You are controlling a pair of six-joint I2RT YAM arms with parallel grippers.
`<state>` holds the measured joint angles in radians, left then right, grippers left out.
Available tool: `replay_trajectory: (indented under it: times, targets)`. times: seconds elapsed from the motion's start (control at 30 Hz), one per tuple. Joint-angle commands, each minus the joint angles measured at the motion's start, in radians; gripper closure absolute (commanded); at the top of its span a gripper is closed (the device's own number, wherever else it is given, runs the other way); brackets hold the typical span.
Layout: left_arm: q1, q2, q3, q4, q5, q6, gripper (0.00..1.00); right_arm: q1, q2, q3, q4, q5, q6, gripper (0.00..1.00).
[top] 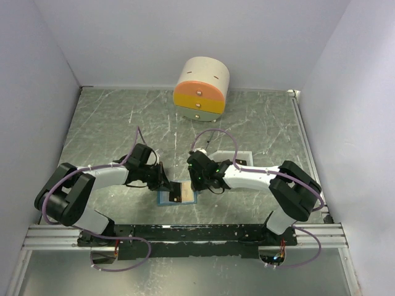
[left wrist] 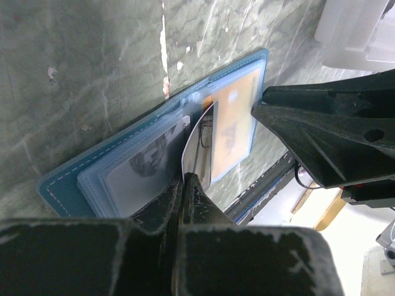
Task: Put the credit cards into the card holder
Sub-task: Insert the credit card into the card holder.
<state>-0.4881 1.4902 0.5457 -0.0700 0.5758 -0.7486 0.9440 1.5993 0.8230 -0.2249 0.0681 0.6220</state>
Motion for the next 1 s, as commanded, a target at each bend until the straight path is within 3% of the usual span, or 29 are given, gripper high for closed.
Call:
replay_trajectory:
  times: [0.0,0.5,0.97]
  targets:
    - [0.0,0.003,-0.028,0.007,-0.136,0.008,0.93,0.01,-0.008,-0.019,-0.016,0.007,0.006,0.79]
    - [0.0,-0.008,-0.109,0.148,-0.104,-0.07,0.93,0.01,-0.015,-0.024,-0.005,0.003,0.033,0.8]
    - [-0.004,-0.022,-0.126,0.178,-0.115,-0.088,0.93,0.01,-0.022,-0.035,0.011,-0.015,0.076,0.81]
